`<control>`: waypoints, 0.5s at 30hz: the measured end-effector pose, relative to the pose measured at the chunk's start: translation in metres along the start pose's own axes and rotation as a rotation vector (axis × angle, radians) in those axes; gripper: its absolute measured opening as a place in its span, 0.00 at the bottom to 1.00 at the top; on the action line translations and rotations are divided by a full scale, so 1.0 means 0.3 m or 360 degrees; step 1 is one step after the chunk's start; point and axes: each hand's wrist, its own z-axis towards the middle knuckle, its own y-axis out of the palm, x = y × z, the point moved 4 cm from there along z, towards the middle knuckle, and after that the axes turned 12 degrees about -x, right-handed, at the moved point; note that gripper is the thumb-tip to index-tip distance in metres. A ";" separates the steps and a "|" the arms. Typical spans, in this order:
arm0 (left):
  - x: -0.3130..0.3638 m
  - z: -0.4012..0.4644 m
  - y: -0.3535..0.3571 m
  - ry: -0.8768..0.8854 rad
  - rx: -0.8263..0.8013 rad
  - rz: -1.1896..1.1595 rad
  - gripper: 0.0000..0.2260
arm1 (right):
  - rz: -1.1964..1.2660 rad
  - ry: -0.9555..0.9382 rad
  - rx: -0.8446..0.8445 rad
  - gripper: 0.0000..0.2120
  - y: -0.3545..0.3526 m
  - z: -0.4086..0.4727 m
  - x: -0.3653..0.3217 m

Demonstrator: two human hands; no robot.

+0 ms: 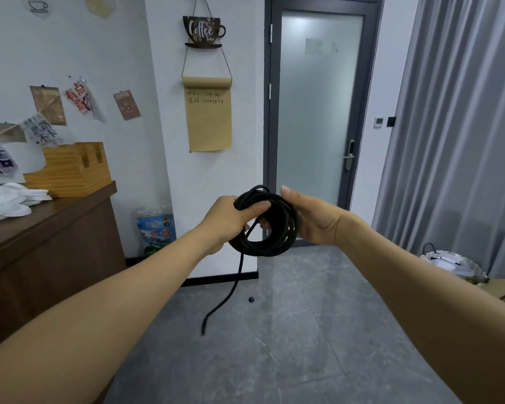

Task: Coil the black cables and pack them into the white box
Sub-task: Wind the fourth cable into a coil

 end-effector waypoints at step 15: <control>0.044 -0.006 0.056 -0.0007 -0.0266 -0.0033 0.09 | 0.0225 -0.0075 0.0262 0.03 -0.009 -0.005 0.057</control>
